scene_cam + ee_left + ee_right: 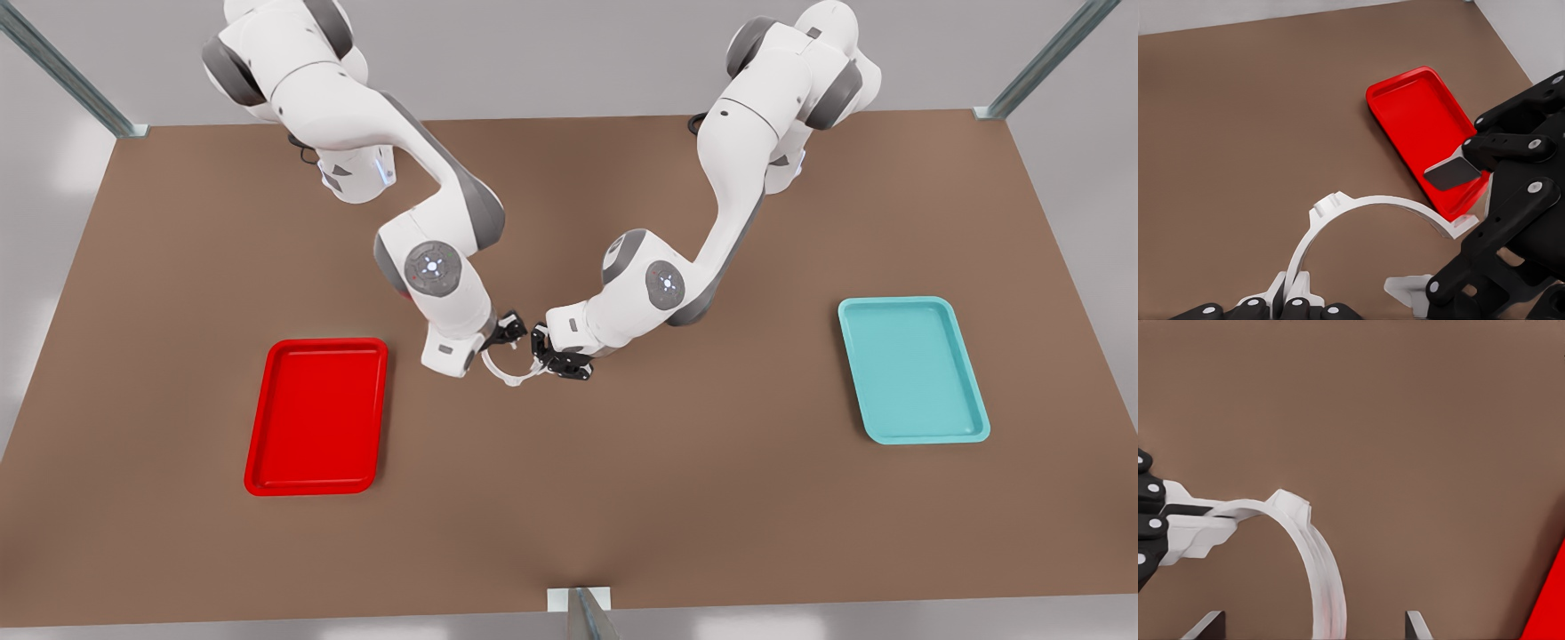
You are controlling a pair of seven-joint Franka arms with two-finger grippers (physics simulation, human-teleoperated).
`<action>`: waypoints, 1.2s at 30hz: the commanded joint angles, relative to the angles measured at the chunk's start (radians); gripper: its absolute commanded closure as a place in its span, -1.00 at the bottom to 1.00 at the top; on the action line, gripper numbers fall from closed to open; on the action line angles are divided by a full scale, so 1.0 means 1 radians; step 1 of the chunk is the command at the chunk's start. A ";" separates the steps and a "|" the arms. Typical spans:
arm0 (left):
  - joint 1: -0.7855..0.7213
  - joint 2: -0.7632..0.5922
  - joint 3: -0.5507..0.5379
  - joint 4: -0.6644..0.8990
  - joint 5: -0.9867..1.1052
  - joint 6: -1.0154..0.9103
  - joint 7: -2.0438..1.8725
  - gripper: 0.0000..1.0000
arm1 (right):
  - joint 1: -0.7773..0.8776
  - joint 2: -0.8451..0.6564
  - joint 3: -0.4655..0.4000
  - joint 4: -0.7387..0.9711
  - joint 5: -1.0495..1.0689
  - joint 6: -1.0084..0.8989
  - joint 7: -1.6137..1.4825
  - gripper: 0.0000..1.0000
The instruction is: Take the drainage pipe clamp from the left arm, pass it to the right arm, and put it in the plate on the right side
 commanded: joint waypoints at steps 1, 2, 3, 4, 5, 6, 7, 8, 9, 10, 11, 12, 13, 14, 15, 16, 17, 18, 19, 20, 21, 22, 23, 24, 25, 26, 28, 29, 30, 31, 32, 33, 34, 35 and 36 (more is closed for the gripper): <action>0.000 0.000 0.000 0.001 -0.006 -0.001 0.032 0.57 | 0.000 0.007 0.000 0.000 -0.017 0.098 0.176 -0.85; 0.000 0.000 0.000 0.001 -0.006 -0.001 0.032 0.57 | -0.002 0.010 0.000 0.000 -0.017 0.098 0.176 -0.44; 0.000 0.001 0.000 0.001 -0.006 -0.001 0.032 0.57 | 0.000 0.010 0.000 0.000 -0.015 0.098 0.176 -0.12; 0.000 0.001 0.000 0.001 -0.007 -0.001 0.032 0.57 | -0.002 0.010 0.000 0.000 -0.017 0.098 0.176 0.11; 0.002 0.001 0.000 0.001 -0.006 -0.001 0.032 0.57 | -0.002 0.010 0.000 -0.002 -0.015 0.098 0.176 0.27; 0.000 0.001 0.000 0.001 -0.006 -0.001 0.032 0.57 | -0.003 0.010 0.000 0.000 -0.015 0.098 0.176 0.43; 0.000 0.003 0.000 0.001 -0.006 -0.001 0.032 0.57 | -0.005 0.010 0.000 0.000 -0.015 0.098 0.176 0.51; 0.002 0.003 0.000 0.001 -0.006 -0.001 0.032 0.57 | -0.005 0.010 0.000 0.000 -0.015 0.098 0.176 0.57; 0.002 0.003 0.000 0.001 -0.006 -0.001 0.032 0.57 | -0.005 0.010 0.000 -0.002 -0.015 0.098 0.176 0.57; 0.002 0.003 0.000 0.002 -0.006 -0.001 0.032 0.24 | -0.005 0.010 0.000 0.000 -0.015 0.098 0.176 0.57; 0.000 0.003 -0.002 0.002 -0.006 0.000 0.024 -1.00 | -0.005 0.010 0.000 0.000 -0.015 0.098 0.176 0.57; 0.000 0.003 -0.002 0.002 -0.007 0.000 0.004 -1.00 | -0.007 0.010 0.000 0.000 -0.015 0.098 0.176 0.57; -0.002 0.001 -0.003 0.002 -0.007 0.000 -0.002 -1.00 | -0.007 0.010 0.000 0.000 -0.017 0.098 0.172 0.57; -0.002 0.001 -0.013 0.002 -0.006 0.002 -0.008 -1.00 | -0.010 0.010 0.000 0.000 -0.015 0.095 0.166 0.57; -0.001 0.001 -0.014 0.002 -0.006 0.005 -0.011 -1.00 | -0.011 0.009 0.000 -0.002 -0.017 0.094 0.165 0.57; 0.000 0.001 -0.014 0.002 -0.006 0.005 -0.011 -1.00 | -0.017 0.004 0.000 -0.008 -0.017 0.093 0.163 0.57; -0.002 0.001 -0.013 0.002 -0.006 0.005 -0.011 -1.00 | -0.025 0.001 0.000 -0.017 -0.033 0.091 0.163 0.57; 0.002 -0.002 -0.013 0.002 -0.003 0.005 -0.003 -1.00 | -0.025 -0.002 0.000 -0.032 -0.037 0.090 0.163 0.57; 0.003 -0.002 -0.011 -0.004 0.003 0.005 0.001 -1.00 | -0.026 -0.003 0.000 -0.045 -0.038 0.093 0.163 0.57; 0.009 -0.014 -0.010 -0.024 0.003 0.002 0.026 -1.00 | -0.028 -0.003 0.000 -0.061 -0.055 0.096 0.162 0.57; 0.011 -0.034 -0.008 -0.059 0.003 0.000 0.038 -1.00 | -0.042 -0.003 0.000 -0.075 -0.069 0.099 0.162 0.57; 0.012 -0.056 -0.006 -0.091 0.003 0.000 0.040 -1.00 | -0.056 -0.016 0.000 -0.130 -0.075 0.143 0.159 0.57; 0.023 -0.076 -0.006 -0.116 0.003 -0.003 0.059 -1.00 | -0.069 -0.031 0.000 -0.169 -0.075 0.174 0.133 0.57; 0.038 -0.096 -0.006 -0.142 0.002 -0.006 0.076 -1.00 | -0.071 -0.031 0.000 -0.169 -0.075 0.176 0.131 0.57; 0.048 -0.103 -0.006 -0.147 0.003 -0.021 0.081 -1.00 | -0.086 -0.036 0.000 -0.175 -0.075 0.177 0.107 0.57; 0.066 -0.120 0.000 -0.147 0.003 -0.079 0.102 -1.00 | -0.117 -0.053 0.001 -0.213 -0.075 0.202 0.054 0.57; 0.205 -0.171 0.017 -0.133 0.065 -0.306 0.139 -1.00 | -0.186 -0.082 0.001 -0.265 -0.075 0.236 -0.022 0.57; 0.274 -0.201 0.017 -0.130 0.143 -0.409 0.133 -1.00 | -0.230 -0.086 0.001 -0.279 -0.075 0.237 -0.073 0.57; 0.360 -0.221 0.032 -0.086 0.229 -0.570 0.132 -1.00 | -0.298 -0.089 0.001 -0.310 -0.075 0.268 -0.157 0.57; 0.423 -0.221 0.061 -0.018 0.354 -0.742 0.135 -1.00 | -0.362 -0.088 0.001 -0.338 -0.073 0.311 -0.260 0.57; 0.436 -0.244 0.119 0.011 0.496 -0.759 0.132 -1.00 | -0.442 -0.077 0.003 -0.376 -0.073 0.375 -0.369 0.57; 0.436 -0.255 0.182 0.037 0.528 -0.756 0.130 -1.00 | -0.500 -0.057 0.003 -0.390 -0.072 0.417 -0.458 0.57; 0.436 -0.266 0.228 0.047 0.528 -0.756 0.101 -1.00 | -0.540 -0.045 0.003 -0.390 -0.070 0.423 -0.507 0.57; 0.439 -0.322 0.234 0.045 0.531 -0.764 -0.015 -1.00 | -0.582 -0.036 0.003 -0.390 -0.067 0.423 -0.553 0.57; 0.488 -0.362 0.190 0.034 0.534 -0.756 -0.123 -1.00 | -0.622 -0.025 0.015 -0.393 -0.057 0.421 -0.598 0.57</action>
